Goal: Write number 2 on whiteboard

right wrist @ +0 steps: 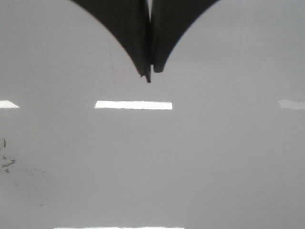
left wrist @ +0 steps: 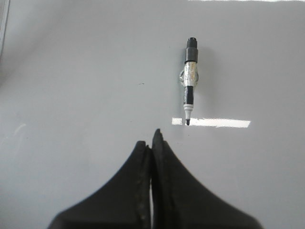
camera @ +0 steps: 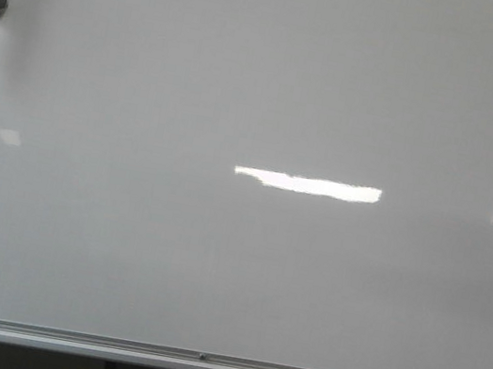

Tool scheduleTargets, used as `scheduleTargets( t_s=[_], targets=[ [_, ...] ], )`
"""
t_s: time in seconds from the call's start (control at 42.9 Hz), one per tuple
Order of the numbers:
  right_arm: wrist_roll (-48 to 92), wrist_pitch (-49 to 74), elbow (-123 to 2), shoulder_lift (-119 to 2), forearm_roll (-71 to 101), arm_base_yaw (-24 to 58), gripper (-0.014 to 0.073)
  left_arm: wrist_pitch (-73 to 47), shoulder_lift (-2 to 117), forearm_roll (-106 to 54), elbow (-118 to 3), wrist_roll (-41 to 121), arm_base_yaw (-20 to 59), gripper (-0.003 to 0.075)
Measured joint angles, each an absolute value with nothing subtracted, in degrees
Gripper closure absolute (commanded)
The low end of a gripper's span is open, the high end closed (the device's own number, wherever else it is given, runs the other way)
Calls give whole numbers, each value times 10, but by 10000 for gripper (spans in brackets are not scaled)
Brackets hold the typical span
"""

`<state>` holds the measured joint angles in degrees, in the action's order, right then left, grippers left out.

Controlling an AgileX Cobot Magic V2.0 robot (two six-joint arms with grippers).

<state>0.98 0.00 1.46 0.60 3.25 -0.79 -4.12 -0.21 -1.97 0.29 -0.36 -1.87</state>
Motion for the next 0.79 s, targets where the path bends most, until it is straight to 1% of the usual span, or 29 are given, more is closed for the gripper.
scheduleTargets(
  t_s=[0.326, 0.419, 0.489, 0.629, 0.792],
  targets=[
    [10, 3, 12, 6, 32, -8, 663, 4, -2, -20, 3, -4, -19, 741],
    [10, 33, -20, 6, 32, -8, 663, -6, -2, -20, -14, -4, -19, 741],
    [10, 62, -53, 6, 32, -8, 663, -27, -2, -20, -45, -4, -19, 741],
    [10, 132, -143, -6, 32, -8, 663, -75, 0, -20, -144, -4, -19, 741],
    [10, 205, -248, -74, 32, -8, 663, -147, 51, -20, -257, -4, -19, 741]
  ],
)
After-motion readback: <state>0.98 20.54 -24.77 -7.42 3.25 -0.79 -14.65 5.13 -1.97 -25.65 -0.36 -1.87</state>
